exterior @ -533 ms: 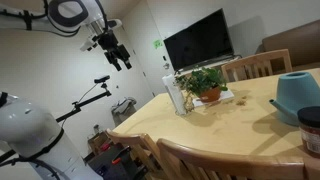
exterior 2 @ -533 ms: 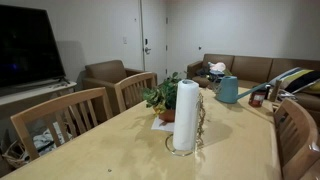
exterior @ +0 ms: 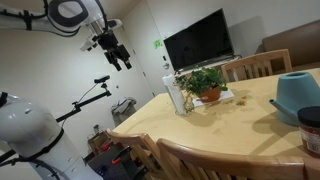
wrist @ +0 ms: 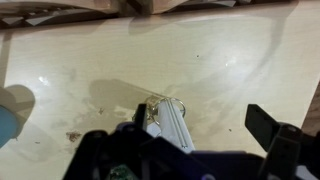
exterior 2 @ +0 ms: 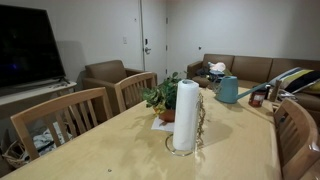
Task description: Pick up the watering can and water the plant
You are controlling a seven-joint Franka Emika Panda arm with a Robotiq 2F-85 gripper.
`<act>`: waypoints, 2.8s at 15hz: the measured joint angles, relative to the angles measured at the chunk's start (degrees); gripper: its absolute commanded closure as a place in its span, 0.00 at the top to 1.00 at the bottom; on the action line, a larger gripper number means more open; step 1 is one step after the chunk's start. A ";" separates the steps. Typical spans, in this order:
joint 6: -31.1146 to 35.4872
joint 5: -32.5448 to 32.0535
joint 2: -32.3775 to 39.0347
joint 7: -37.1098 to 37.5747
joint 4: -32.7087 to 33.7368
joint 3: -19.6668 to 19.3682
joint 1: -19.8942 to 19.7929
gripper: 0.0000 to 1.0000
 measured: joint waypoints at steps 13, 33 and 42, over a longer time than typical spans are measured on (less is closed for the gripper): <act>0.00 0.00 0.00 0.00 0.00 0.00 0.00 1.00; 0.00 0.00 0.00 0.00 0.00 0.00 0.00 1.00; 6.58 0.01 -0.03 0.74 -0.03 -0.29 -2.55 1.00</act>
